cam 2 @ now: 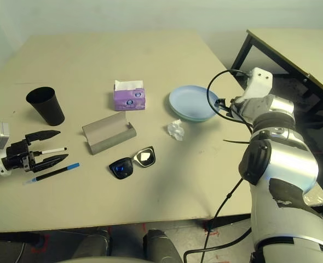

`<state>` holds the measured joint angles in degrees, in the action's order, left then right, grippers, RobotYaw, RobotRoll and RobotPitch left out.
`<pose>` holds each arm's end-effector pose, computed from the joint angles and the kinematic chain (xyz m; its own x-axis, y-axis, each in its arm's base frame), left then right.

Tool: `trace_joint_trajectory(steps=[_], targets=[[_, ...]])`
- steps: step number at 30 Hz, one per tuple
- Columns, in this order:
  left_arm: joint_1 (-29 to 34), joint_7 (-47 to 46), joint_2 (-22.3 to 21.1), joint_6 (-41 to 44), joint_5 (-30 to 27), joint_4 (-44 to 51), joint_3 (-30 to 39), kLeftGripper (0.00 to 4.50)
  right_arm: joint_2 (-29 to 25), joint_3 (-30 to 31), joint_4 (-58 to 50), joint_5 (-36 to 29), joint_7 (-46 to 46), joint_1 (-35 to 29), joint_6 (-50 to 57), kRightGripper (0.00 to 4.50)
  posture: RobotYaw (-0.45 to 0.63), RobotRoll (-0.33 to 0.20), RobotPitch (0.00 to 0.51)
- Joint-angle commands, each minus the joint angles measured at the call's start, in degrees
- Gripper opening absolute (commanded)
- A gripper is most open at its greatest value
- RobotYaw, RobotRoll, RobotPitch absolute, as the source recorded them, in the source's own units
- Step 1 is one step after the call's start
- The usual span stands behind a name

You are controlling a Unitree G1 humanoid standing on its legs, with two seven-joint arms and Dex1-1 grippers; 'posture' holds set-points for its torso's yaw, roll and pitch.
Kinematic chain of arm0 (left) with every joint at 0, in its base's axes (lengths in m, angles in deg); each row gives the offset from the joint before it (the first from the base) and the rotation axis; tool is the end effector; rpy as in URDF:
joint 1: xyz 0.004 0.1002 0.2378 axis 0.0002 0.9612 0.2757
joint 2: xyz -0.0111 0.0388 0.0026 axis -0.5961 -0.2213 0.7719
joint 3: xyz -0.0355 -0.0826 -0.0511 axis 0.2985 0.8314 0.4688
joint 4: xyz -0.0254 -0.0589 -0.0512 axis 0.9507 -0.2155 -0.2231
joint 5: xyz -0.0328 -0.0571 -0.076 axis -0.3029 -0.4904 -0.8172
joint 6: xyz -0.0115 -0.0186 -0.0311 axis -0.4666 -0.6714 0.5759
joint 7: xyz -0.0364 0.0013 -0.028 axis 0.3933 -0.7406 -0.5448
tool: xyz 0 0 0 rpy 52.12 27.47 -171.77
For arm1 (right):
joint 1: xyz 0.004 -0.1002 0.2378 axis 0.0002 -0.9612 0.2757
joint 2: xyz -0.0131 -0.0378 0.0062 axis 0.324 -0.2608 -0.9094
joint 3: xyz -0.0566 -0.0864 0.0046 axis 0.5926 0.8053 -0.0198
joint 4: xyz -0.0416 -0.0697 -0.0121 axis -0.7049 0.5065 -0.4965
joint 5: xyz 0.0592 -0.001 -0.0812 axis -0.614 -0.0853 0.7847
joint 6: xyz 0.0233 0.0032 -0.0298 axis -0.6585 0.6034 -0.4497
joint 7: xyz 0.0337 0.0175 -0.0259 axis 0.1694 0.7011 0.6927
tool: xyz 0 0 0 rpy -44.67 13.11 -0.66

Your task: Organize and tidy the items on the table.

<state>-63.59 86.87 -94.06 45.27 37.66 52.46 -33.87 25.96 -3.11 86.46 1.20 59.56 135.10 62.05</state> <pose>0.2283 0.3107 0.1308 0.4823 -0.8612 -0.1605 0.8720 0.4543 0.1822 0.3278 -0.3174 0.2149 0.8784 -0.0389 -0.4763 0.0462 0.9989 0.0036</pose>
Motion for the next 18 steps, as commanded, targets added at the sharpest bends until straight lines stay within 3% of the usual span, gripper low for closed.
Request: trace_joint_trajectory(steps=[1, 5, 10, 13, 18], targets=[[-0.85, 2.84, -0.16, 0.74, 0.03, -1.16, -1.95, 4.5, -2.6, 7.08, -15.01, 1.04, 12.33, -9.23, 2.47, 4.46, 0.0, 0.0, 0.062], [-2.0, 4.59, -0.01, 0.1, 0.73, -2.44, -3.2, 4.5, -6.07, 8.32, -35.96, -2.5, 20.85, -23.13, 4.8, 4.46, -0.01, 0.0, 0.057], [-3.83, 5.1, 0.33, -0.7, 1.33, -4.7, -3.65, 4.5, -5.91, 4.97, -53.13, -6.69, 22.2, -35.95, 7.46, 4.46, -0.03, 0.0, 0.05], [-4.06, 5.33, 0.26, -1.14, 1.39, -5.24, -3.77, 4.5, -3.9, 4.88, -58.22, -7.07, 20.27, -40.18, 6.82, 4.46, -0.03, 0.0, 0.044], [-4.65, 5.66, -0.09, -1.57, 1.5, -6.09, -3.78, 4.5, 0.48, 5.57, -59.2, -6.37, 16.9, -40.79, 4.84, 4.46, -0.03, 0.0, 0.037]])
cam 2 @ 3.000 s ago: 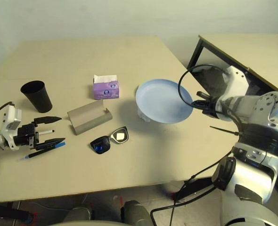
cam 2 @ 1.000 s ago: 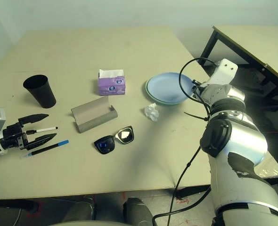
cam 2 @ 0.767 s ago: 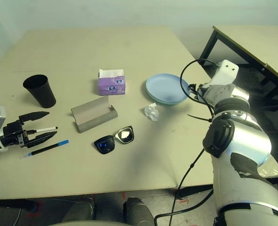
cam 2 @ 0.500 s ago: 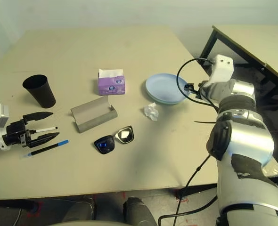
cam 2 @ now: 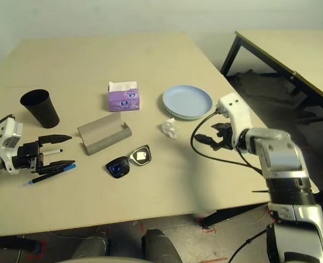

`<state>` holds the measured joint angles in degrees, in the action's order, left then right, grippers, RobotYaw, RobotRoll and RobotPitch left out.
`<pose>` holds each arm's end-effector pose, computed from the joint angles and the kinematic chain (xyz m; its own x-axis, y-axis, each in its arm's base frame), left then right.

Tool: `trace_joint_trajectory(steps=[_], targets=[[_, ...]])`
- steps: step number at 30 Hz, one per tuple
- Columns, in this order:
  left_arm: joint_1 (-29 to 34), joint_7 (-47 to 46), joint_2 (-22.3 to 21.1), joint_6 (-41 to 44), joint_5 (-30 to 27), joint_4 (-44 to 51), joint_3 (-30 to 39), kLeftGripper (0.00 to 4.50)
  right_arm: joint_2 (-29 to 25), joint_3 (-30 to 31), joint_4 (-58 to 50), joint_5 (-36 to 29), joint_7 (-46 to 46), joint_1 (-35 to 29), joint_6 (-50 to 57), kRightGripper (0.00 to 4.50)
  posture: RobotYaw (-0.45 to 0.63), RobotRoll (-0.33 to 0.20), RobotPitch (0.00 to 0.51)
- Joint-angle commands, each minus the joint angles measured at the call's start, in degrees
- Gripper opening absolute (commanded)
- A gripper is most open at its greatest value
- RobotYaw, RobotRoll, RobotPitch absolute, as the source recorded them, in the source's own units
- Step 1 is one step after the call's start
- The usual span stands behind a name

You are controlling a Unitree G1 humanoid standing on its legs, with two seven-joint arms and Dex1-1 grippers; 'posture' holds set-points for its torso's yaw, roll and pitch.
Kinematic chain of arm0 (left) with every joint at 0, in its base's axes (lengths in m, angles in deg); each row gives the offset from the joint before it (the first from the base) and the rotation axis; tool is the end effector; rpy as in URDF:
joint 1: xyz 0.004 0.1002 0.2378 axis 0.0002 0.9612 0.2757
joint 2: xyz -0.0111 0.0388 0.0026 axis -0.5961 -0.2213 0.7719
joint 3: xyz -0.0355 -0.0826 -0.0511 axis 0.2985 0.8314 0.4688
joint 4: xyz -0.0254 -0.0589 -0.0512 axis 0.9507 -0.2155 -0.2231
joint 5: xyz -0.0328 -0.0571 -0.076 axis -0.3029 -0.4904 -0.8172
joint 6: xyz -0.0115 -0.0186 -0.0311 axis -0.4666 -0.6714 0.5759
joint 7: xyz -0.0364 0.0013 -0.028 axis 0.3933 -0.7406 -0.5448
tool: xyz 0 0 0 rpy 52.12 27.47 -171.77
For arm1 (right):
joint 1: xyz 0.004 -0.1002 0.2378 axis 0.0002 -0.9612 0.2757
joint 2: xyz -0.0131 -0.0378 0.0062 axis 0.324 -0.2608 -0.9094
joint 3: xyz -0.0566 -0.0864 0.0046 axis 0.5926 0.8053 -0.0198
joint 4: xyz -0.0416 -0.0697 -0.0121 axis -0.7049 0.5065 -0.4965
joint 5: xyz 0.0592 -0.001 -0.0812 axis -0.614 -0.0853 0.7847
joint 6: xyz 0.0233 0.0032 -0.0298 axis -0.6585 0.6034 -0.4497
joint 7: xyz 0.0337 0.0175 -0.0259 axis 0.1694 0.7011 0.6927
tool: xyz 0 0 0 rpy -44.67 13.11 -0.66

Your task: Organize and tidy the items on the table.

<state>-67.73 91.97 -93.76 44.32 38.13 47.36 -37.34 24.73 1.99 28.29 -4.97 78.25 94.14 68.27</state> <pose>0.2418 0.3066 0.1266 0.3879 -0.9034 -0.1830 0.9195 0.3654 0.1451 0.2580 -0.2806 0.1584 0.7448 0.3905 -0.5410 -0.5280 0.8407 -0.1200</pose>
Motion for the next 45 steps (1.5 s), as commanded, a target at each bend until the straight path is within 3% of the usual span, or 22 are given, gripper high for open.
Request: trace_joint_trajectory(steps=[1, 16, 30, 33, 43, 45], targets=[[-0.69, 0.64, -0.46, -0.74, 1.09, -1.24, -0.29, 4.5, 2.46, 0.86, -0.6, 0.13, -2.29, 0.47, -2.06, 4.46, -0.02, 0.0, 0.035], [-1.69, 0.07, -0.8, -1.64, 1.79, -2.4, 0.39, 4.5, 12.91, 7.26, 13.15, 4.24, -6.08, 8.13, -11.49, 4.46, 0.0, 0.0, 0.023], [-0.25, -0.99, -0.82, -2.08, 1.51, -1.69, 1.22, 4.5, 17.84, 6.99, 27.23, 7.1, -10.42, 15.23, -16.68, 4.46, 0.01, 0.0, 0.022], [-0.18, -1.21, -0.73, -2.17, 1.54, -1.7, 1.34, 4.5, 18.46, 6.96, 29.06, 7.25, -10.59, 16.31, -17.33, 3.82, 0.01, 0.0, 0.019], [0.19, -1.4, -0.34, -2.68, 1.53, -1.9, 1.59, 4.5, 19.15, 6.59, 30.65, 7.49, -10.52, 16.67, -18.04, 0.1, 0.01, 0.0, 0.018], [0.11, -1.4, -0.26, -2.73, 1.56, -2.04, 1.51, 4.5, 18.84, 6.38, 30.65, 7.43, -10.34, 16.78, -17.92, 0.04, 0.01, 0.0, 0.018]])
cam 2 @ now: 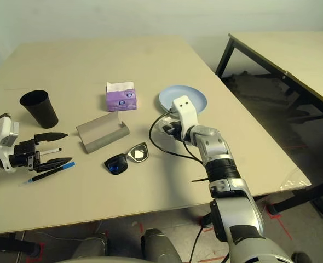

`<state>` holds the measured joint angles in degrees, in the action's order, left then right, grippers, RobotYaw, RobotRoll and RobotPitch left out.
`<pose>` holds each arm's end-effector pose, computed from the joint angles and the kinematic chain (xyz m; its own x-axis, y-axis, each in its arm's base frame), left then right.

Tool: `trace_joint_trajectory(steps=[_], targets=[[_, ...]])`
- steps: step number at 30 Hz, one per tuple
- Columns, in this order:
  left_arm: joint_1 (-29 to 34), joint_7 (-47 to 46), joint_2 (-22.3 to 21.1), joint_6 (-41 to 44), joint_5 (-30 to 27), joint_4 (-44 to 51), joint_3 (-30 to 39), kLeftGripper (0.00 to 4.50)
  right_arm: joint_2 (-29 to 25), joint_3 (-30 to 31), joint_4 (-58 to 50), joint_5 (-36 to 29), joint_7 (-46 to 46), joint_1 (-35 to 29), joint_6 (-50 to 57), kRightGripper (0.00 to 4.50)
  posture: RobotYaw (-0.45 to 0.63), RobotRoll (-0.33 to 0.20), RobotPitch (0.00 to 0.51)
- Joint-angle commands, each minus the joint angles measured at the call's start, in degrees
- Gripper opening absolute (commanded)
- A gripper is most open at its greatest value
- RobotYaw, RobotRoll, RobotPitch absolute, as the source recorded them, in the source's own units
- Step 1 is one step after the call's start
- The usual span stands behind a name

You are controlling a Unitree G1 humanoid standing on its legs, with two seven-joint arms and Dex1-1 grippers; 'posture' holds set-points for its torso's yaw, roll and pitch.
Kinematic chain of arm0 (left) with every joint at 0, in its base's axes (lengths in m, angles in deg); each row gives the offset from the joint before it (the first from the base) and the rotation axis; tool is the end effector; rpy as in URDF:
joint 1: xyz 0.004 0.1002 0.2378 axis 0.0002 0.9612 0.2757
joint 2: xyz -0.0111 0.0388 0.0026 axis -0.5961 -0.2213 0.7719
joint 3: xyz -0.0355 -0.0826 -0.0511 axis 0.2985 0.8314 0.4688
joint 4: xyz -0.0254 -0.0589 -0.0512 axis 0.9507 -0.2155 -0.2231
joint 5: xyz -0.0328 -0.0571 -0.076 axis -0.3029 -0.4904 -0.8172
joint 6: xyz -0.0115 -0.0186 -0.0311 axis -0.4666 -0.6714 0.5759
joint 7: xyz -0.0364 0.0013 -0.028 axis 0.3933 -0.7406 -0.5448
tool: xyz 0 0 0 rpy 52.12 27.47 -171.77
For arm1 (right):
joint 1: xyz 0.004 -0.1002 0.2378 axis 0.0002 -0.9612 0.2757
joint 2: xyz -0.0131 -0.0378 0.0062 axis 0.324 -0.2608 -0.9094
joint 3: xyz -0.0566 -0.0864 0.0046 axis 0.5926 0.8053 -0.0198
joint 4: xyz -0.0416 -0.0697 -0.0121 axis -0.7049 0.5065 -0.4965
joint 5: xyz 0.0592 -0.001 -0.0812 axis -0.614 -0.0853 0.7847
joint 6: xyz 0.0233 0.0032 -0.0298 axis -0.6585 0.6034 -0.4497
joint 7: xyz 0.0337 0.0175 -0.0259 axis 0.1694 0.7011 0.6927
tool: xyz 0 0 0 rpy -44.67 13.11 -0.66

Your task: Organize and tidy the items on the table.

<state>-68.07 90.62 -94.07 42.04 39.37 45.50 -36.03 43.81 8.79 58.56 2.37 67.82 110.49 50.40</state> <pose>0.2409 0.3136 0.1287 0.4416 -0.8776 -0.1866 0.8930 0.4100 0.1856 0.3211 -0.2128 0.1147 0.7814 0.4204 -0.4612 -0.5125 0.8540 -0.0898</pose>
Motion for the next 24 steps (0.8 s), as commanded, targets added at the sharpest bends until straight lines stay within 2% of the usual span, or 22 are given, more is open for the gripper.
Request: trace_joint_trajectory(steps=[1, 14, 19, 24], targets=[[0.41, -0.03, 0.08, -0.5, 0.33, -0.28, 0.17, 4.5, -0.39, -0.55, 0.35, 0.06, 0.17, 0.51, 0.07, 0.04, 0.01, 0.0, 0.018], [-1.79, 0.08, 0.57, -1.4, 0.74, -2.89, -0.13, 4.5, -4.57, -1.58, -6.59, -1.15, 3.38, 7.17, 5.48, 0.04, 0.0, 0.0, 0.015], [-2.61, 0.3, 0.55, -1.7, 1.09, -3.41, -0.47, 4.5, -5.17, -1.56, -3.98, -0.45, 3.74, 11.7, 4.14, 0.04, 0.0, 0.0, 0.012], [-2.65, 0.17, 0.82, -1.77, 1.39, -3.14, -0.55, 4.5, -4.69, -1.21, 2.04, 0.62, 3.12, 13.51, 0.54, 0.04, 0.0, 0.0, 0.009]])
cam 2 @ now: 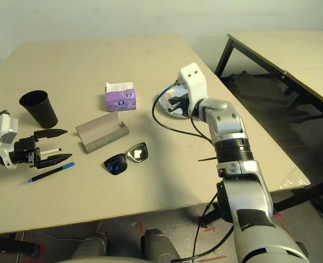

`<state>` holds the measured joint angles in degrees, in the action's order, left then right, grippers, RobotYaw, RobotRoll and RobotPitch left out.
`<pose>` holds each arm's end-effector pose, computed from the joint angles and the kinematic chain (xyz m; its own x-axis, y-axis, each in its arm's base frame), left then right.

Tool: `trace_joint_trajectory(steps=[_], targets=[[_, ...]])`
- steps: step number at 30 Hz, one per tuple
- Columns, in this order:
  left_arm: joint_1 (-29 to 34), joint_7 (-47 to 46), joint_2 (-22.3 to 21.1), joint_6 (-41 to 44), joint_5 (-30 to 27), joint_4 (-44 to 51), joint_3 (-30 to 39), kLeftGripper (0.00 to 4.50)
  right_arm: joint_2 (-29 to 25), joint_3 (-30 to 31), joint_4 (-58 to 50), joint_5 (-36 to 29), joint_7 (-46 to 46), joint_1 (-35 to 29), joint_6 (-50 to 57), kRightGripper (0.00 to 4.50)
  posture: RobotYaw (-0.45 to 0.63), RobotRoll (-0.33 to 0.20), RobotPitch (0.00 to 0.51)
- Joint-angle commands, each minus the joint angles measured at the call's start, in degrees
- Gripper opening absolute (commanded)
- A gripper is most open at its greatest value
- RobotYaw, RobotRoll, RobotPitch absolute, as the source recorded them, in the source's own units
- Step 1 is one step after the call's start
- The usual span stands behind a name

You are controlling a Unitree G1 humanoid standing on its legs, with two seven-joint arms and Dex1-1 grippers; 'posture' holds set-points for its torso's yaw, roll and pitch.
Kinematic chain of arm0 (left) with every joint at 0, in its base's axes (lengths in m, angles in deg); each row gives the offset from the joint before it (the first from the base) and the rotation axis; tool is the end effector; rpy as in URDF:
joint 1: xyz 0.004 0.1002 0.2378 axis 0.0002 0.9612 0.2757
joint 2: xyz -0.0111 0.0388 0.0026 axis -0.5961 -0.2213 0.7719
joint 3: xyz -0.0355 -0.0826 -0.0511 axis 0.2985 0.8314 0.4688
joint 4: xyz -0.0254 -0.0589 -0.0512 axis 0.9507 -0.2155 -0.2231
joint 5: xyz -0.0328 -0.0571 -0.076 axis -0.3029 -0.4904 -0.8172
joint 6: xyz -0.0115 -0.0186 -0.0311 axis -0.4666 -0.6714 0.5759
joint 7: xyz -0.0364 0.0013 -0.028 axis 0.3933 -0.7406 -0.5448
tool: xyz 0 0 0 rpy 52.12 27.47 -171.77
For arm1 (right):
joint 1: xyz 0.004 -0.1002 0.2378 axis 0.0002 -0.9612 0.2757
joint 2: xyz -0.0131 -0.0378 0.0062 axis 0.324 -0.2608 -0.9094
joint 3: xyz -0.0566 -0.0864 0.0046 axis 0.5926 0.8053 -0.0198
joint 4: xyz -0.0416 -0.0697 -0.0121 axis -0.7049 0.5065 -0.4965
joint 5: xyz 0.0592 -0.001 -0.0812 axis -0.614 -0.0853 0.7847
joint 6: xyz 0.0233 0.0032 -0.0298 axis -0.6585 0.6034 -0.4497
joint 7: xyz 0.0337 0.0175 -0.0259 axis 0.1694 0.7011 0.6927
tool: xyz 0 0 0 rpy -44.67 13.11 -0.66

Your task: Organize and tidy the items on the table.

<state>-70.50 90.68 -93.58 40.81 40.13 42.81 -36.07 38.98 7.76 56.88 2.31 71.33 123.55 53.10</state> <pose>0.2473 0.3143 0.1310 0.4542 -0.8734 -0.1758 0.8848 0.4190 0.2039 0.3418 -0.2164 0.2006 0.8406 0.4463 -0.3071 -0.5189 0.8261 -0.2198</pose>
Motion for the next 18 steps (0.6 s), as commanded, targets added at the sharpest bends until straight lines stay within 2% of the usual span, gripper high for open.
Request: trace_joint_trajectory(steps=[1, 11, 18], targets=[[-0.16, 0.07, 0.36, -0.48, 0.65, -0.3, -0.51, 4.5, 0.27, -0.14, 5.29, 1.0, -0.75, 0.84, -3.09, 0.04, 0.0, 0.0, 0.009], [1.37, -0.48, 0.08, 0.19, 0.44, 1.78, -0.1, 4.5, 0.02, -1.06, 31.27, 5.57, -8.86, 11.07, -17.31, 0.04, 0.02, 0.0, 0.004], [2.19, -0.87, -0.26, 0.49, 0.23, 2.58, 0.23, 4.5, 1.1, -1.29, 39.07, 6.69, -9.57, 14.24, -22.07, 0.04, 0.03, 0.0, 0.007]])
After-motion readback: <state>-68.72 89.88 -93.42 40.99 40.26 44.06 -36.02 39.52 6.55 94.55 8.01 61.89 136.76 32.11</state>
